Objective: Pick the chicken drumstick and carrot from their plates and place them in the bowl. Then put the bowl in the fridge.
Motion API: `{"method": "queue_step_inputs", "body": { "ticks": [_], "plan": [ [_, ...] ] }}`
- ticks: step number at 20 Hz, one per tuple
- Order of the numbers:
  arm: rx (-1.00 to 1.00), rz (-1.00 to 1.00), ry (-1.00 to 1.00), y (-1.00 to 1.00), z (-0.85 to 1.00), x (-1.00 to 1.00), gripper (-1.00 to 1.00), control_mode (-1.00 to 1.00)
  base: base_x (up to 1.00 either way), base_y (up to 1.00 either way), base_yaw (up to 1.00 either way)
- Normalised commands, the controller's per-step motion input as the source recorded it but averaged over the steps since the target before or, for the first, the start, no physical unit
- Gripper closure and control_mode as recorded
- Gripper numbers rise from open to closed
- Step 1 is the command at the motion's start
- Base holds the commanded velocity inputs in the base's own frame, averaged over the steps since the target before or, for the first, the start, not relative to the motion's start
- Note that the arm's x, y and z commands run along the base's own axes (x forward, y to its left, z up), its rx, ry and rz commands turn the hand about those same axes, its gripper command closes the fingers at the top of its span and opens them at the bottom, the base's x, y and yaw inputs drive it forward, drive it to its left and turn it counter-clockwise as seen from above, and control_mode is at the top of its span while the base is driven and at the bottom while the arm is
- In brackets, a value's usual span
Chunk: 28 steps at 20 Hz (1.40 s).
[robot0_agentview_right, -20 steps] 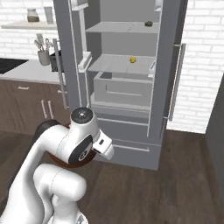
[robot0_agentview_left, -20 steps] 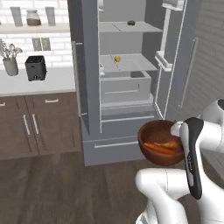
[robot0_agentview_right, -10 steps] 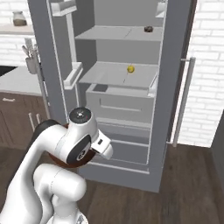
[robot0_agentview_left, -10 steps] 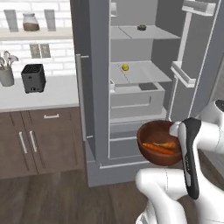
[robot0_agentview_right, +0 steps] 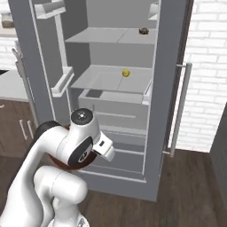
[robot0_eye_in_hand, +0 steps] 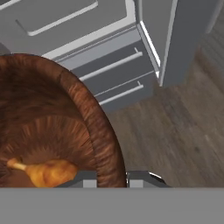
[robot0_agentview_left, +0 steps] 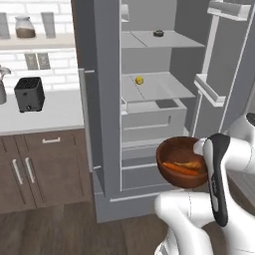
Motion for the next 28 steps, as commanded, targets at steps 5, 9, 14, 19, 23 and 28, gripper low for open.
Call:
{"method": "queue_step_inputs", "body": {
  "ticks": [5, 9, 14, 19, 23, 28],
  "plan": [
    [0.0, 0.0, 0.0, 0.0, 0.0, 0.0, 1.0, 1.0, 0.81, 0.12, -0.02],
    [0.0, 0.0, 0.0, 0.0, 0.0, 0.0, 1.0, 1.0, 0.57, -0.06, -0.09],
    [0.0, 0.0, 0.0, 0.0, 0.0, 0.0, 1.0, 1.0, 0.64, 0.14, -0.06],
    [0.0, 0.0, 0.0, 0.0, 0.0, 0.0, 1.0, 1.0, 0.64, 0.0, -0.06],
    [0.0, 0.0, 0.0, 0.0, 0.0, 0.0, 1.0, 1.0, 0.26, 0.0, -0.04],
    [-0.05, -0.01, -0.04, 0.0, 0.05, -0.01, 1.0, -1.0, 0.0, 0.0, 0.0]
  ]
}}
